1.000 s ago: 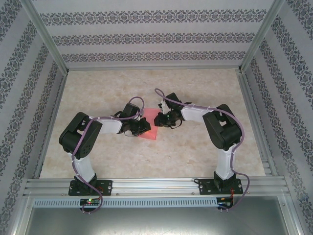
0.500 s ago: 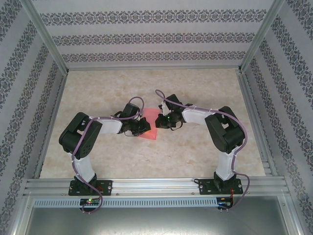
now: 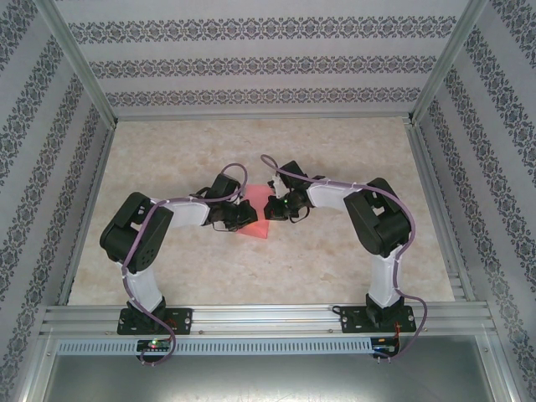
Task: Fold a paper plane with a square sheet of paper (pick it up from the middle)
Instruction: Fold the triangle a second time at the center of the table.
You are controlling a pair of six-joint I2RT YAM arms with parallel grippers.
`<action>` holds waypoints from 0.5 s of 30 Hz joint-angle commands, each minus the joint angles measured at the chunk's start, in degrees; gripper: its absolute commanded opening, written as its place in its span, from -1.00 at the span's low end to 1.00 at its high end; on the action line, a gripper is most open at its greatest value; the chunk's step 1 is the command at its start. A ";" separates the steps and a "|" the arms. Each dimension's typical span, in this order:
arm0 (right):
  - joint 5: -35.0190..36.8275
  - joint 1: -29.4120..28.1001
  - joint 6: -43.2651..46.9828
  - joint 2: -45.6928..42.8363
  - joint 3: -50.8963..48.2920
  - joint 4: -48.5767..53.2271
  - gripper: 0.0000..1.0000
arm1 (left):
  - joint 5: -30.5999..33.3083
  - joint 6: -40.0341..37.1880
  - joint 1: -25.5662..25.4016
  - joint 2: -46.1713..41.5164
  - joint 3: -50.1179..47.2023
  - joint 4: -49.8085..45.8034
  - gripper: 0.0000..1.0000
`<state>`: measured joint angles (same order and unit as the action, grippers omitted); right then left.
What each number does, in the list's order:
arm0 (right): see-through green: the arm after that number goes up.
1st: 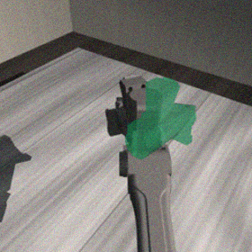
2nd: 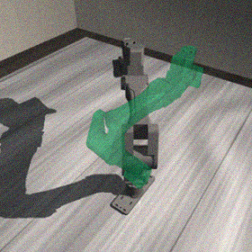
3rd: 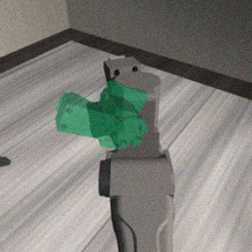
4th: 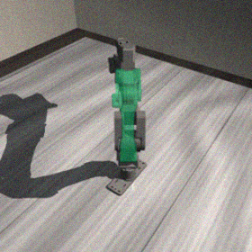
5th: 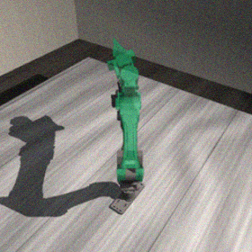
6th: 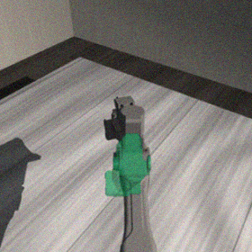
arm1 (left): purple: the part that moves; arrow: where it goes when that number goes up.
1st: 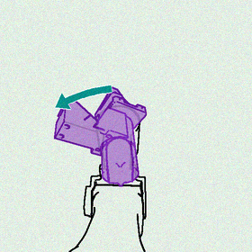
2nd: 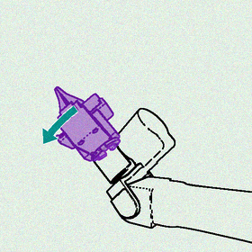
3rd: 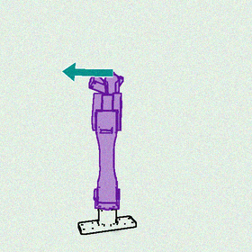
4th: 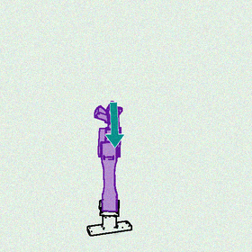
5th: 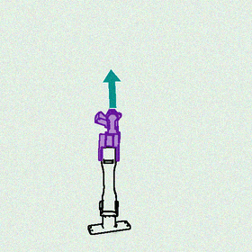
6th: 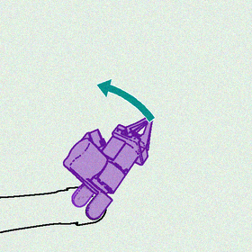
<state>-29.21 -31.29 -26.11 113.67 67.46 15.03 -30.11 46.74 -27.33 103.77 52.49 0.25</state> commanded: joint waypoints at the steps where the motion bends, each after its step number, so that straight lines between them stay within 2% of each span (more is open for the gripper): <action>1: 6.05 -0.18 3.94 3.99 -0.71 7.01 -0.96 | 1.45 -3.76 -0.27 -1.63 3.15 -4.37 -0.73; 15: 7.57 -0.46 5.69 4.97 -0.58 8.57 -0.95 | 6.01 -5.21 0.34 4.40 5.85 -8.82 -0.73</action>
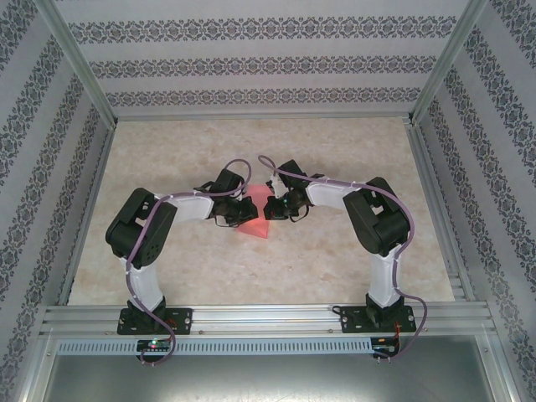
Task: Fold a paper plane with a square sheet of paper (pick it up from the middle)
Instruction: Fold the triangle a second time at the center of the table.
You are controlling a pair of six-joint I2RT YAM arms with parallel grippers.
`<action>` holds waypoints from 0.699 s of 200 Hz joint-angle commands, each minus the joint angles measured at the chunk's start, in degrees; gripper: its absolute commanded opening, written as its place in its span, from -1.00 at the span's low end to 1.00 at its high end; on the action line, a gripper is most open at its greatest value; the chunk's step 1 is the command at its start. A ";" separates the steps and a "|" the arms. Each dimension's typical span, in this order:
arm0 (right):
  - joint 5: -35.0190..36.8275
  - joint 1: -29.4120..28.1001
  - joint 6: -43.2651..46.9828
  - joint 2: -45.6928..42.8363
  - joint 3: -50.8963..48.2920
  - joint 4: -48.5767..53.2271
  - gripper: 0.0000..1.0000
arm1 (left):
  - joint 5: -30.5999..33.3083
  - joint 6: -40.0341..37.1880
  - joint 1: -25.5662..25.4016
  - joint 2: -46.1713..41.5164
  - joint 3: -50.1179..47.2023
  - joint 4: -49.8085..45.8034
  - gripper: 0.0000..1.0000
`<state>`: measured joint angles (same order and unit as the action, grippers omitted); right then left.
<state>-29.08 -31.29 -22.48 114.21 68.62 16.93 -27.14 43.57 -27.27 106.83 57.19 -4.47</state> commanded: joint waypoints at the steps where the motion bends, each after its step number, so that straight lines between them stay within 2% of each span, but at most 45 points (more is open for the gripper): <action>1: 7.62 -0.46 2.32 4.52 -1.82 6.84 -0.95 | 3.46 -2.23 0.60 1.52 0.95 -4.43 -0.73; 107: 10.71 -0.45 6.22 5.40 -1.57 9.77 -0.97 | 1.71 -5.14 12.94 -0.96 -0.59 -4.78 -0.72; 140: 10.46 -0.44 5.87 5.42 -1.21 9.79 -0.97 | -2.39 -5.30 12.80 -5.58 -1.28 -2.54 -0.72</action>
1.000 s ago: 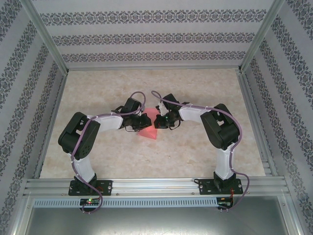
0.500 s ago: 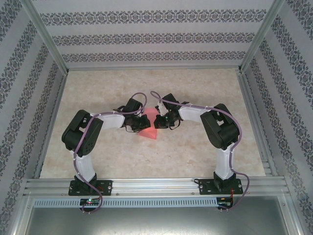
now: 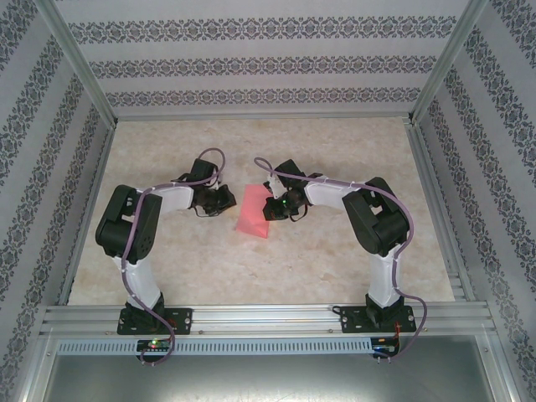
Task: Fold a paper plane with a square sheet of paper (pick it up from the middle)
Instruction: Fold the triangle a second time at the center of the table.
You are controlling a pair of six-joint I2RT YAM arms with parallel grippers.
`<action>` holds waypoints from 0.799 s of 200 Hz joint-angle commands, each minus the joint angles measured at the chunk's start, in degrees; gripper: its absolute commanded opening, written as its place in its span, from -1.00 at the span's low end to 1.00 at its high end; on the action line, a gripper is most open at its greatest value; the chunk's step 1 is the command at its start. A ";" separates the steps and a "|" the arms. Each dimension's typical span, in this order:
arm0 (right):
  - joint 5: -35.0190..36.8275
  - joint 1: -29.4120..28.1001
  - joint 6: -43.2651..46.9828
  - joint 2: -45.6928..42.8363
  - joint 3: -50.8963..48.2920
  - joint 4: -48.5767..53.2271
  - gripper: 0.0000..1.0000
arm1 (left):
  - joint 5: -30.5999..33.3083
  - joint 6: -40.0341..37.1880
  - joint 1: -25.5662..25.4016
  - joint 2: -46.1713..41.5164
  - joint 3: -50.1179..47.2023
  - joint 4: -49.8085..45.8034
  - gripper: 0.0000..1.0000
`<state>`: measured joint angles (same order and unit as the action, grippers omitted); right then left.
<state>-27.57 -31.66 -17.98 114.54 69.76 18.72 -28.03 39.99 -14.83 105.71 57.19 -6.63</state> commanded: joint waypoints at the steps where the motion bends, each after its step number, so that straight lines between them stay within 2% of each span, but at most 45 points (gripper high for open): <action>1: 8.90 -0.02 1.37 5.08 -2.34 7.95 -0.97 | -1.67 -1.65 0.26 -4.64 -1.37 -0.26 -0.72; 20: 8.63 -0.07 1.10 5.11 -2.17 7.82 -0.97 | -4.98 -0.79 -1.48 -6.11 -2.78 2.43 -0.73; 69: 7.92 -0.13 1.01 5.39 -1.82 7.82 -0.97 | -8.04 -0.52 -6.43 -3.46 -2.78 4.18 -0.81; 111: 7.28 -0.11 1.22 5.41 -1.35 7.82 -0.98 | -7.84 -0.83 -7.70 1.03 0.48 3.27 -0.85; 160: 5.71 -0.14 1.19 4.28 -0.23 8.06 -0.98 | -3.72 -1.11 -8.11 3.85 1.95 -2.25 -0.89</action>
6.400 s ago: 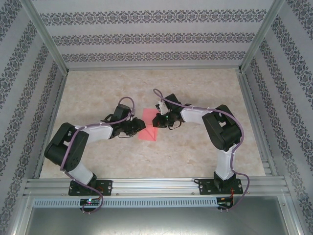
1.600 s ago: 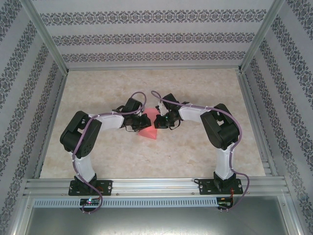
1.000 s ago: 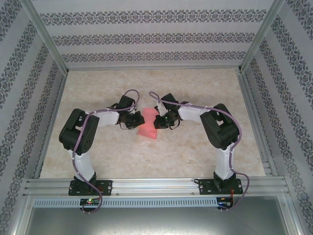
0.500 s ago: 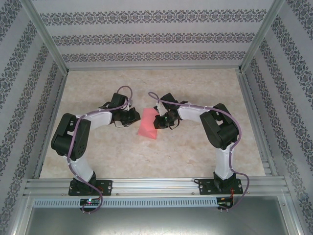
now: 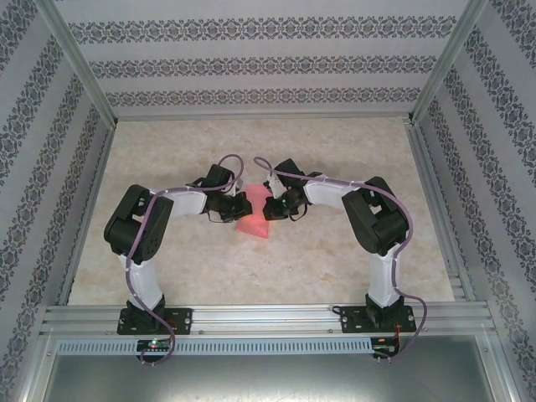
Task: Fold a paper plane with a square sheet of paper (pick it up from the middle)
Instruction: Fold the triangle a second time at the center of the table.
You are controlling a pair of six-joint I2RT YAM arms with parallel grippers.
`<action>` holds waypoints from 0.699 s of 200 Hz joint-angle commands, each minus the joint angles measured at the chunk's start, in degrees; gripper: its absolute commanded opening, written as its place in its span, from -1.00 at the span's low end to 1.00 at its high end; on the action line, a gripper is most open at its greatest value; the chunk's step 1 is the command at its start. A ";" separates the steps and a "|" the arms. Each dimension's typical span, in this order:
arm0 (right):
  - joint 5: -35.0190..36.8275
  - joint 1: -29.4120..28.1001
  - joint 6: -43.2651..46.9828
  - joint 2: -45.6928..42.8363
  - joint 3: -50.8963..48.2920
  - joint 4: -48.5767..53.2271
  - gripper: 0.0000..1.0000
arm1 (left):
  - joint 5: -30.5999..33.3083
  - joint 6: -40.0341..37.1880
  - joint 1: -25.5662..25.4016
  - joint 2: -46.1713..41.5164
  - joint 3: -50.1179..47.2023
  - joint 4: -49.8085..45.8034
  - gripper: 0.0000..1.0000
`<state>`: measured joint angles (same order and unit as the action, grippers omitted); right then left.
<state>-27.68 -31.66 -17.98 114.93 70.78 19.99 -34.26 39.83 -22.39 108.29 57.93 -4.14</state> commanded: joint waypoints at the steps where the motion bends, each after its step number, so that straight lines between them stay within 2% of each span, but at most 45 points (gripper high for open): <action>1: 5.68 -0.15 1.15 3.80 -1.17 6.90 -0.97 | 2.61 -0.93 -0.55 1.29 1.21 -4.96 -0.90; 43: 2.59 -0.98 -0.30 -1.91 1.59 7.67 -0.97 | 6.13 -0.73 -0.99 1.99 -0.89 -11.25 -0.98; 85: 2.83 -3.71 -10.06 -10.07 -2.50 1.92 -0.98 | 6.24 0.26 -1.08 2.45 -2.86 -9.64 -1.00; 140: 5.45 -9.09 -20.63 -10.10 -4.74 -2.02 -1.00 | 5.97 1.08 -1.12 2.33 -4.10 -7.66 -1.00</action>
<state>-24.45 -39.18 -31.83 103.98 66.85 19.81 -32.77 40.16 -22.87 108.22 57.47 -4.69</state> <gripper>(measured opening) 0.040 0.065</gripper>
